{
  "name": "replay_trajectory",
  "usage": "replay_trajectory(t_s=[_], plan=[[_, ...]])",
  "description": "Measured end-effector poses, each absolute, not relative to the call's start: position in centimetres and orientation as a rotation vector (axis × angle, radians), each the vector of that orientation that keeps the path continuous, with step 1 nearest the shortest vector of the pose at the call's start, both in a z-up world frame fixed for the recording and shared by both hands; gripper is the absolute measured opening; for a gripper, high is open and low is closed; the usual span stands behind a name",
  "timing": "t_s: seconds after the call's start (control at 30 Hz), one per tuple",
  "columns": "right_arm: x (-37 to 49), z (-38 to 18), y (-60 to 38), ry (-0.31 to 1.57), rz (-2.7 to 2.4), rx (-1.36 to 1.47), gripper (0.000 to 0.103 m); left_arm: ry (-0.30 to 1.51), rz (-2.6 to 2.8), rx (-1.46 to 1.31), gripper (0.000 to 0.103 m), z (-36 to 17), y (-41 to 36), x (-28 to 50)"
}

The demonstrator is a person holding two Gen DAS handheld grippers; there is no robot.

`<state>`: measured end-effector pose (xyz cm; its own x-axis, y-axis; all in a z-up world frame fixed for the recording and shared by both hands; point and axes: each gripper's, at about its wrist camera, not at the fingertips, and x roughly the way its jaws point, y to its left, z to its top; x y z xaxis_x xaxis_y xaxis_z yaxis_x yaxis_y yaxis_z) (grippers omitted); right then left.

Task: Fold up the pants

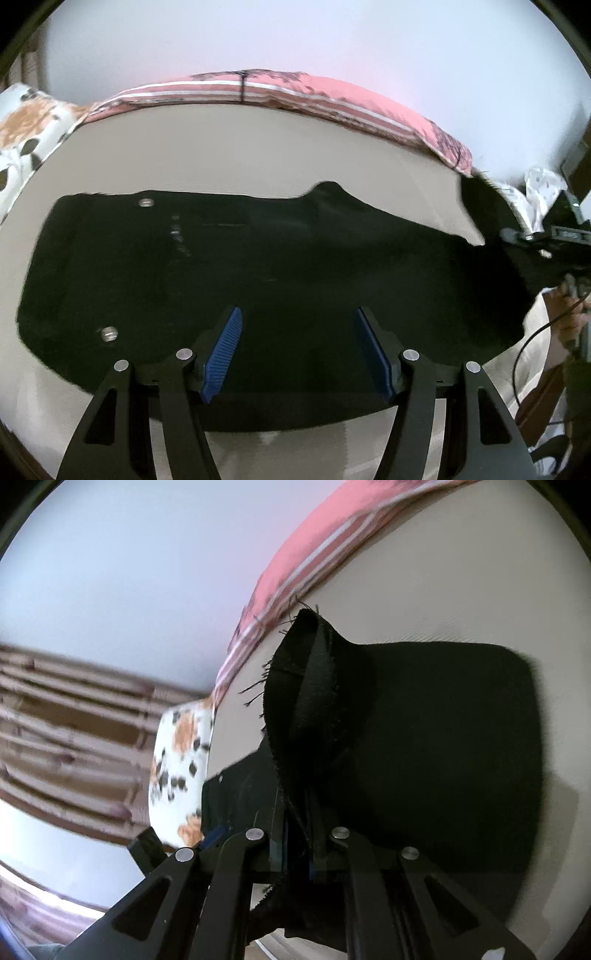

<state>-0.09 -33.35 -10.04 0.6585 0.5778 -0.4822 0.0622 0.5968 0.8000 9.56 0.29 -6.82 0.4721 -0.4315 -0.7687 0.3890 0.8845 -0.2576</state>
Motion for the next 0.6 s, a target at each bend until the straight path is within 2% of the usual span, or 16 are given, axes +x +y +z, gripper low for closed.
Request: replay_trajectory(t_s=[0.27, 0.37, 0.4, 0.47, 0.53, 0.6], plan=[[6.1, -12.2, -22.0, 0.994, 0.409, 0.698, 0.008, 0.926, -0.483, -0.115, 0.064, -6.0, 4.5, 8.7], [7.2, -13.4, -18.7, 1.064, 0.368, 0.566, 0.013, 0.921, -0.49, -0.131, 0.064, -5.8, 5.2, 8.5], [7.5, -13.8, -18.0, 1.083, 0.354, 0.539, 0.016, 0.921, -0.495, -0.138, 0.064, -5.7, 5.3, 8.5], [7.8, -14.5, -17.0, 1.114, 0.341, 0.522, 0.035, 0.923, -0.504, -0.15, 0.064, -5.6, 5.5, 8.7], [7.7, -14.6, -16.4, 1.12, 0.368, 0.558, 0.047, 0.923, -0.514, -0.158, 0.064, -5.5, 5.4, 8.9], [7.2, -14.3, -15.8, 1.118, 0.41, 0.568, 0.05, 0.928, -0.531, -0.174, 0.064, -5.4, 5.3, 9.0]])
